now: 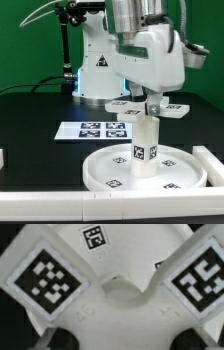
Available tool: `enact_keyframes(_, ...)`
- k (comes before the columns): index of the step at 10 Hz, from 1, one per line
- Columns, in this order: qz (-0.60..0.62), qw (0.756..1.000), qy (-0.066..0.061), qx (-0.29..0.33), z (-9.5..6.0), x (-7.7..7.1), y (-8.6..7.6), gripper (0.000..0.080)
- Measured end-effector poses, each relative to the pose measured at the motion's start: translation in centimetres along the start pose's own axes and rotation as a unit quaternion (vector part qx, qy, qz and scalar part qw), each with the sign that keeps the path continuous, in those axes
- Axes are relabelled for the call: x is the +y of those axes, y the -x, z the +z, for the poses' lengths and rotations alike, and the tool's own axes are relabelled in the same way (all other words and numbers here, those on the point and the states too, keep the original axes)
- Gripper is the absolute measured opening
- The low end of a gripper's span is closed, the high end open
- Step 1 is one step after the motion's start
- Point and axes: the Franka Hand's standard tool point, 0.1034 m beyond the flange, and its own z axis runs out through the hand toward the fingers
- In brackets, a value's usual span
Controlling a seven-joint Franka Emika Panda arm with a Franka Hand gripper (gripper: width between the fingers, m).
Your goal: Assemble round table
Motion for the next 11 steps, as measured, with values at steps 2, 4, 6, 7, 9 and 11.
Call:
enact_keyframes(2,0.035,0.999,0.001,-0.001,0.0,0.0,0.0,0.0445)
enact_keyframes(4,0.037,0.999,0.002,-0.001,0.1,0.0,0.0,0.0447)
enact_keyframes(6,0.0,1.0,-0.001,-0.008,-0.8,-0.1,-0.1,0.0636)
enact_keyframes(7,-0.016,1.0,-0.006,-0.012,-1.8,-0.4,0.0,0.0636)
enact_keyframes(9,-0.038,0.999,-0.013,-0.012,-2.4,-0.6,0.1,0.0647)
enact_keyframes(11,-0.051,0.999,-0.012,-0.012,-2.3,-0.6,0.1,0.0649)
